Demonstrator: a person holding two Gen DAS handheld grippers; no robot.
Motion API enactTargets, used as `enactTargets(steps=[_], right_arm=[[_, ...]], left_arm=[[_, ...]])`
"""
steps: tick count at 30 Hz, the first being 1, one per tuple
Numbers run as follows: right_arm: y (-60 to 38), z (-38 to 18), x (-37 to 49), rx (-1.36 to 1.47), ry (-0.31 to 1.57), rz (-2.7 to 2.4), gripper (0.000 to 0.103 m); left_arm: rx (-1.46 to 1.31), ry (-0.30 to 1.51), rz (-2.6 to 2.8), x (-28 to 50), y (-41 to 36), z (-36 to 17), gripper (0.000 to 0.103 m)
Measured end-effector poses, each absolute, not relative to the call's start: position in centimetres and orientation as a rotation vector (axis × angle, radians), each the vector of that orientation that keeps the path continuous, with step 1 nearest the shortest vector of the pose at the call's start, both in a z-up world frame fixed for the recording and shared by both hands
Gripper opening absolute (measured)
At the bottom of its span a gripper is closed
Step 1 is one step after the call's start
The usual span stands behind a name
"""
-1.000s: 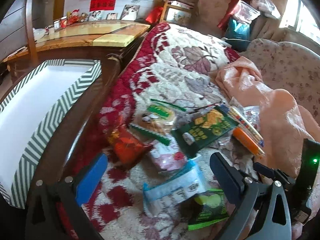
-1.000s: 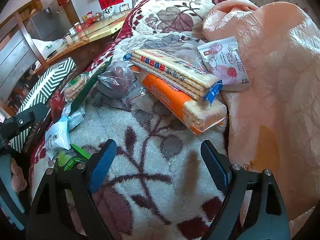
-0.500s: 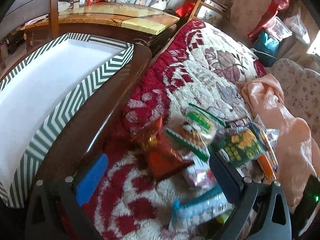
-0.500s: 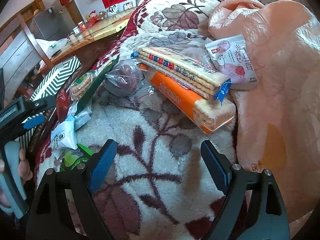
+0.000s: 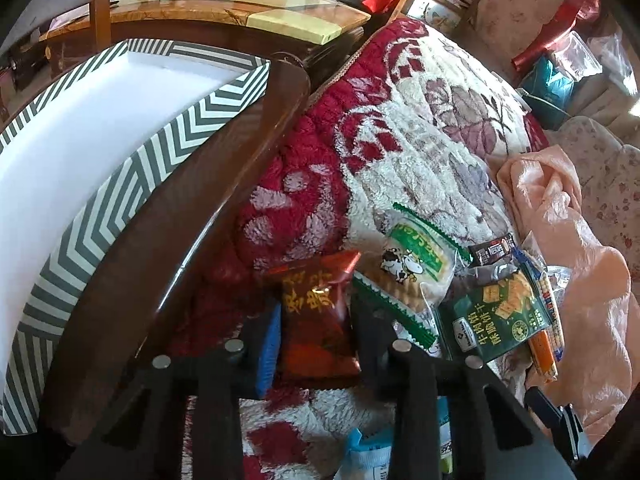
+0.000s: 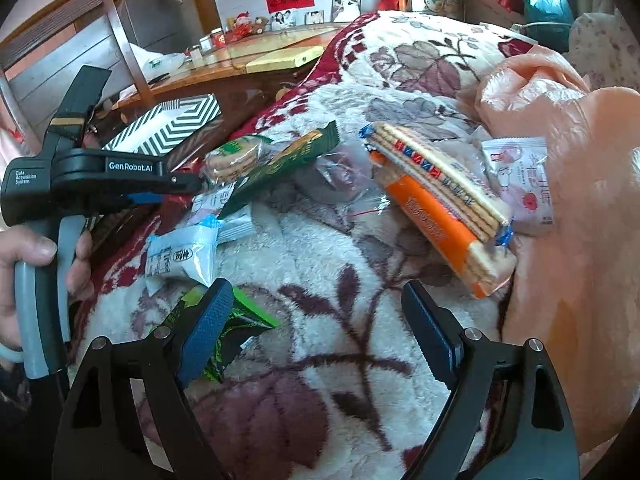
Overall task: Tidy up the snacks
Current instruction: 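Grasp the red candy packet with left tool while right tool grasps white-blue biscuit, then carry both packets to the white tray and release them inside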
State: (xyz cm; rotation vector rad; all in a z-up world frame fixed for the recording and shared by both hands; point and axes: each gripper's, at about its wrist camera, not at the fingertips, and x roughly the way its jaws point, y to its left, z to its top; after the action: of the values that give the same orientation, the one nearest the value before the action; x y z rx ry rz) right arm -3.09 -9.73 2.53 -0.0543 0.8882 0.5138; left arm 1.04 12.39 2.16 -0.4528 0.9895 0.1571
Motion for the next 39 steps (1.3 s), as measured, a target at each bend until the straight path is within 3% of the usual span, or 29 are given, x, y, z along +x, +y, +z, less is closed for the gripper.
enactTargets(steps=[8, 28, 29, 31, 32, 35, 37, 39], right_arm=[[-7.3, 4.7, -4.0, -0.146, 0.837, 0.674, 0.087], [2.3, 4.9, -4.4, -0.936, 0.733, 1.081, 0.086], [2.6, 4.7, -4.2, -0.946, 0.753, 1.1, 0.085], [3.2, 4.1, -3.8, -0.966, 0.815, 1.136, 0.064], [3.5, 3.5, -3.6, -0.985, 0.844, 1.129, 0.058], [3.1, 3.3, -3.2, -0.963, 0.839, 1.11, 0.047], [2.5, 3.8, -2.2, -0.884, 0.879, 1.08, 0.034], [1.9, 4.3, -1.7, -0.796, 0.926, 1.08, 0.03]], left_arm=[[-0.411, 0.982, 0.15, 0.6, 12.3, 2.8, 0.032], [-0.385, 0.965, 0.182, -0.5, 13.5, 3.3, 0.032], [-0.385, 0.968, 0.183, -0.5, 13.5, 3.1, 0.032], [-0.387, 0.975, 0.185, -0.5, 13.6, 3.0, 0.032], [-0.388, 0.977, 0.187, -0.5, 13.7, 2.9, 0.032], [-0.397, 0.983, 0.195, -0.6, 14.0, 2.7, 0.032], [-0.403, 0.985, 0.194, -0.5, 13.9, 2.6, 0.032], [-0.4, 0.98, 0.192, -0.6, 13.9, 2.8, 0.032]])
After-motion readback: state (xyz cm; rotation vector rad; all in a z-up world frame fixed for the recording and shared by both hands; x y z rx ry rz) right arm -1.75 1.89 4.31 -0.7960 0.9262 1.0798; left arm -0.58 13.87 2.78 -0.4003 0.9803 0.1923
